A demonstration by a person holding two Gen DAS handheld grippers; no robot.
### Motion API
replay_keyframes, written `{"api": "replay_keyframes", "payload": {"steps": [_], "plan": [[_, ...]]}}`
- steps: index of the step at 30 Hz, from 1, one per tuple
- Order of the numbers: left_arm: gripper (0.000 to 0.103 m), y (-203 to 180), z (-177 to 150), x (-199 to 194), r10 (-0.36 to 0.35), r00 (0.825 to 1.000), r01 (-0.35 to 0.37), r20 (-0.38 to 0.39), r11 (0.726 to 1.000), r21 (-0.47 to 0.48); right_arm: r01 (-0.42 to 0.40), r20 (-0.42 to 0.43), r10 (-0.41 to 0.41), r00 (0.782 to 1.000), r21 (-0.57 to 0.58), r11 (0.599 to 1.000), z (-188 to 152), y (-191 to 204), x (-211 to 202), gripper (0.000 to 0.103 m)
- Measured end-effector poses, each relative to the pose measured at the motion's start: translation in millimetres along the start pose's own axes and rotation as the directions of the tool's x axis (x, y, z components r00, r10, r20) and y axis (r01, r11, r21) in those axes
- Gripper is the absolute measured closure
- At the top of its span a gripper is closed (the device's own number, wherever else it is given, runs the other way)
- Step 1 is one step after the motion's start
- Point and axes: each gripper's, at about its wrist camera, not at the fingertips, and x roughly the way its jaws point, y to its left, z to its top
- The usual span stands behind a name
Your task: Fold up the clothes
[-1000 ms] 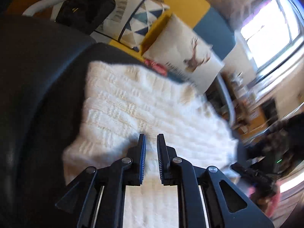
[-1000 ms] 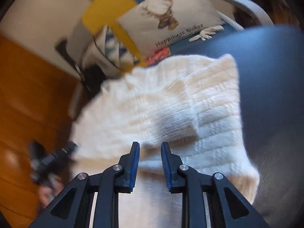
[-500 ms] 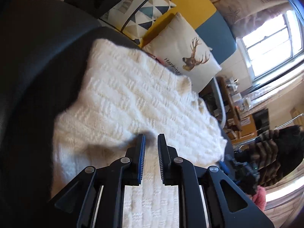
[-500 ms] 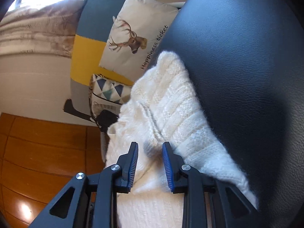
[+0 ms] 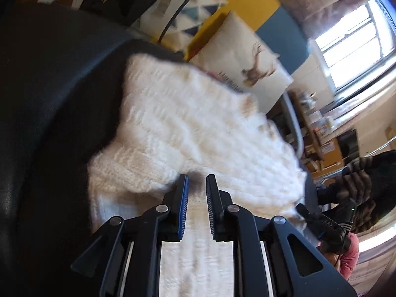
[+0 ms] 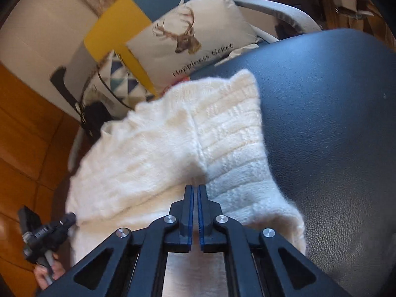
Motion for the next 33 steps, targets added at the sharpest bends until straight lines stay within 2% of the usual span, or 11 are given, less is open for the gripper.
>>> {"api": "replay_keyframes", "payload": {"steps": [2,8,10,11,15,17,21,25,28,31,33], "plan": [[0.082,-3.5,0.7,-1.5,-0.004,1.0,0.004,0.002,1.0,0.013,-0.083,0.026,0.08,0.996,0.118,0.989,4.2,-13.0,-8.0,0.076],[0.082,3.8,4.4,6.6,0.001,1.0,-0.002,-0.019,1.0,-0.024,-0.088,-0.017,0.094,0.995,0.207,0.974,12.9,-30.7,11.4,0.076],[0.082,2.1,5.4,5.4,0.009,1.0,-0.009,-0.014,1.0,-0.006,-0.093,-0.03,0.099,0.995,0.175,0.98,13.8,-22.1,19.8,0.08],[0.082,1.3,6.0,4.8,0.013,1.0,-0.013,-0.011,1.0,0.003,-0.085,-0.034,0.091,0.995,0.149,0.985,14.4,-16.3,24.2,0.093],[0.082,-2.2,7.5,-0.2,0.03,0.999,-0.031,0.009,0.998,0.05,0.014,0.014,-0.012,1.0,-0.081,0.997,10.7,29.2,12.5,0.098],[0.082,-1.0,8.1,-2.4,0.04,0.999,-0.041,0.02,0.996,0.077,0.047,0.058,-0.038,0.998,-0.174,0.984,4.8,48.9,-4.7,0.098],[0.082,8.0,13.1,7.0,0.097,0.995,-0.096,-0.017,0.994,0.058,0.181,-0.007,-0.186,0.983,-0.205,0.962,-5.0,38.3,15.4,0.098],[0.081,1.5,17.7,-15.6,0.048,0.997,-0.051,0.056,0.998,0.047,0.208,-0.007,-0.212,0.977,-0.17,0.963,-6.2,30.6,11.6,0.095],[0.07,-13.6,22.8,-21.7,-0.015,0.998,0.01,0.064,0.997,0.082,0.238,0.028,-0.237,0.971,-0.174,0.956,-2.8,40.3,-4.4,0.082],[0.067,-18.9,22.9,2.2,0.037,0.999,-0.039,0.019,0.992,0.117,0.273,0.138,-0.248,0.959,-0.201,0.941,-1.6,62.7,-20.8,0.078],[0.068,-10.8,19.1,20.9,0.084,0.996,-0.082,-0.021,0.991,0.104,0.22,0.149,-0.189,0.971,-0.234,0.947,-1.3,77.3,-18.7,0.078]]}}
